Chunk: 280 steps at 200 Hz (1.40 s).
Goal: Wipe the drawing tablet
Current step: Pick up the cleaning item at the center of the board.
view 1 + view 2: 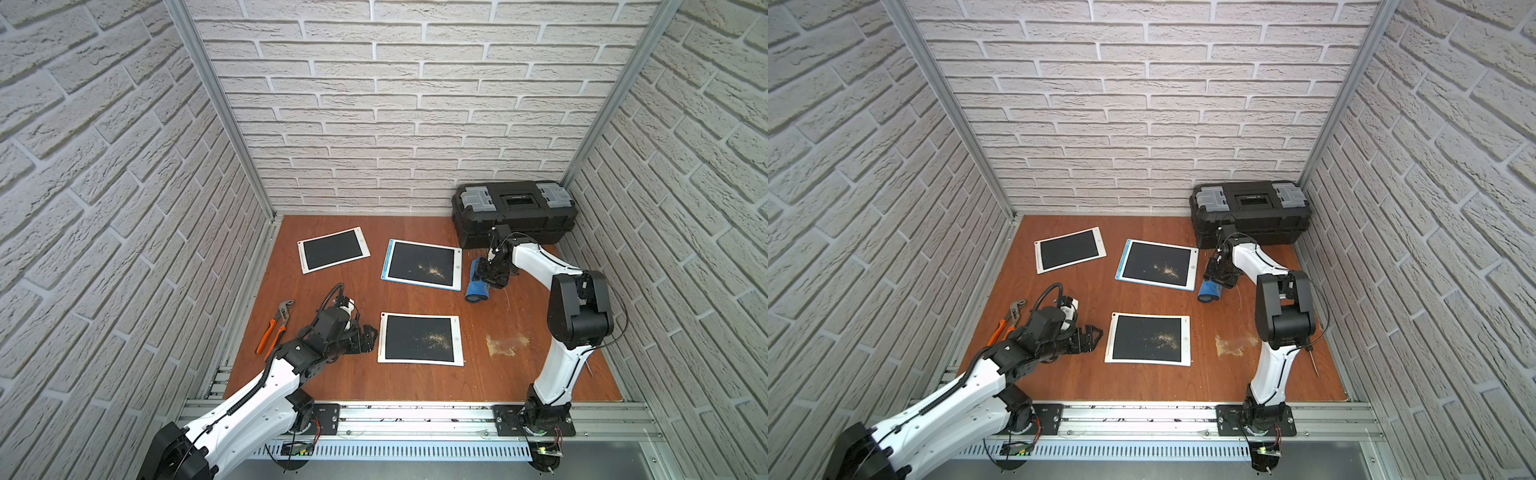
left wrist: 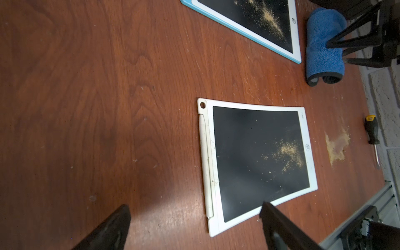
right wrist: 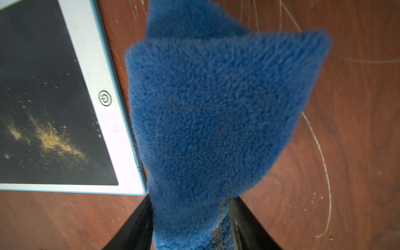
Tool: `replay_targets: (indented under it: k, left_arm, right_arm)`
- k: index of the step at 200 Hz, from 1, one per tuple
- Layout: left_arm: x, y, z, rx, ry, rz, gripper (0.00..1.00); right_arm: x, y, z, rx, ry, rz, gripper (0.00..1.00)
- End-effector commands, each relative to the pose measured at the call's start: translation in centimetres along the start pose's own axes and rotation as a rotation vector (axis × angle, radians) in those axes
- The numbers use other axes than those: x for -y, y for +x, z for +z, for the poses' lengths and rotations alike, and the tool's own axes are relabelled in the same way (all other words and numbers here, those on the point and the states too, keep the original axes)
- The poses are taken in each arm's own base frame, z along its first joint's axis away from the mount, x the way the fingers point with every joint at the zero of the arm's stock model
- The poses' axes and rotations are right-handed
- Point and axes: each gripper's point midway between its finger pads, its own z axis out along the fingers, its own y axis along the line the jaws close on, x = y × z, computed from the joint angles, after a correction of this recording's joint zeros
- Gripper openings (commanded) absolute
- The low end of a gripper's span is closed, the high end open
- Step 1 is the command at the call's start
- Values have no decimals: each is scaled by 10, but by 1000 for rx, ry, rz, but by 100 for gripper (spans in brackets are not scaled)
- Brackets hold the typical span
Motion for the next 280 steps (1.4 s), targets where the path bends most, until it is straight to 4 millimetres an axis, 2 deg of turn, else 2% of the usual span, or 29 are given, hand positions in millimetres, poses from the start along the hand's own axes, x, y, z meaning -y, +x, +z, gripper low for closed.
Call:
replay_targets:
  k: [1, 46, 72, 81, 85, 117, 162, 182, 210, 226, 230, 233, 234, 235, 239, 261, 280]
  left_arm:
    - [5, -9, -3, 27, 16, -5, 95]
    - [5, -9, -1, 25, 16, -8, 95]
    - [3, -7, -1, 26, 14, -8, 95]
    - [3, -7, -1, 26, 12, -8, 95]
    - [2, -7, 0, 26, 12, -9, 95]
    - [3, -8, 1, 48, 27, -12, 95]
    - [4, -11, 1, 53, 31, 8, 96]
    - [2, -11, -1, 54, 35, 4, 96]
    - [0, -14, -4, 66, 54, -19, 96]
    - [1, -15, -2, 73, 72, -32, 96]
    - [1, -14, -1, 72, 72, -33, 96]
    - [0, -14, -1, 73, 72, -35, 96]
    - [0, -14, -1, 73, 73, -35, 96]
    - [0, -15, -1, 74, 72, -36, 96]
    - [0, -15, -1, 76, 72, -37, 96]
    - [-4, -14, 1, 74, 60, -41, 96]
    - [-6, -13, 1, 70, 59, -47, 96]
  right_arm:
    - [4, -5, -6, 35, -2, 15, 57]
    - [3, 2, 21, -30, -17, 21, 57]
    - [-2, 0, 23, -29, -4, -4, 57]
    - [-4, -2, 18, -18, 21, -29, 57]
    - [-1, 1, 27, -40, 53, -40, 57]
    - [-5, -1, 30, -62, 220, -141, 59]
    - [-9, 9, 57, -130, 205, -107, 57]
    - [-4, 8, 57, -122, 268, -129, 56]
    - [3, 12, 56, -132, 325, -159, 44]
    - [7, 15, 55, -138, 349, -177, 34]
    - [8, 16, 54, -137, 351, -175, 27]
    - [8, 16, 53, -138, 354, -176, 15]
    - [9, 16, 53, -139, 357, -177, 15]
    - [9, 17, 53, -140, 357, -175, 9]
    - [11, 17, 53, -143, 360, -175, 3]
    - [17, 20, 53, -160, 329, -138, 3]
    - [37, 15, 41, -122, 317, -39, 3]
